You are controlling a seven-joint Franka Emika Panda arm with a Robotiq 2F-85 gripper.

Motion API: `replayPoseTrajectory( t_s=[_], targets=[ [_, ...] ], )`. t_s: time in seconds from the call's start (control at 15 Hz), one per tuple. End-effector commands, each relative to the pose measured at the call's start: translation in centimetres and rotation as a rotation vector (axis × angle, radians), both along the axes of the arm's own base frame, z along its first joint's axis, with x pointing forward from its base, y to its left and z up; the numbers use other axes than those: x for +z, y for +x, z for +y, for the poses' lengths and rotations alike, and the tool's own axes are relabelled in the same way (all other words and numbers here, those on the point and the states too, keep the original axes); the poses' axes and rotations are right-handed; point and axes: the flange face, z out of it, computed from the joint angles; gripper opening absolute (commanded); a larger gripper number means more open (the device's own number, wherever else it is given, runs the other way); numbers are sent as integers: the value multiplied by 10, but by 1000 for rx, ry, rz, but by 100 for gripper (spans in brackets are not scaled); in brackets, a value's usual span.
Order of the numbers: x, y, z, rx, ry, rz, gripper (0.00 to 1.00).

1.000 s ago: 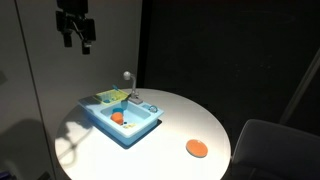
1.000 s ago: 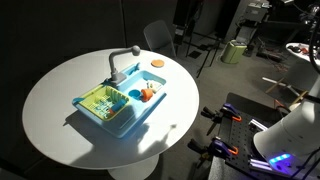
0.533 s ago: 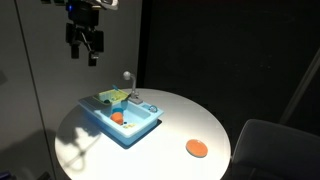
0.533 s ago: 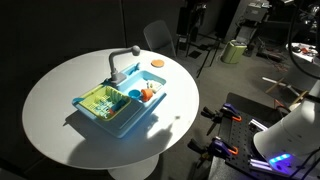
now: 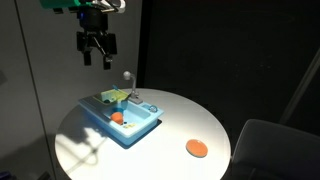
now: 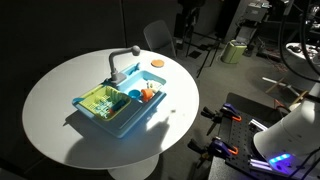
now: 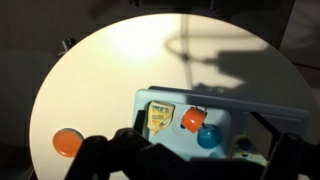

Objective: Move the toy brush to the right slot on the toy sink

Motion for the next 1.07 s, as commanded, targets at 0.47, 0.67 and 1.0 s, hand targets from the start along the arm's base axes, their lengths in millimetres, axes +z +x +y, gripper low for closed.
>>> replayPoseTrajectory(
  t_s=[0.47, 0.67, 1.0],
  targets=[
    [-6, 27, 5, -112, 56, -225, 100],
    [-7, 28, 6, -85, 52, -216, 100],
    [-8, 28, 8, -85, 58, -219, 100]
  ],
)
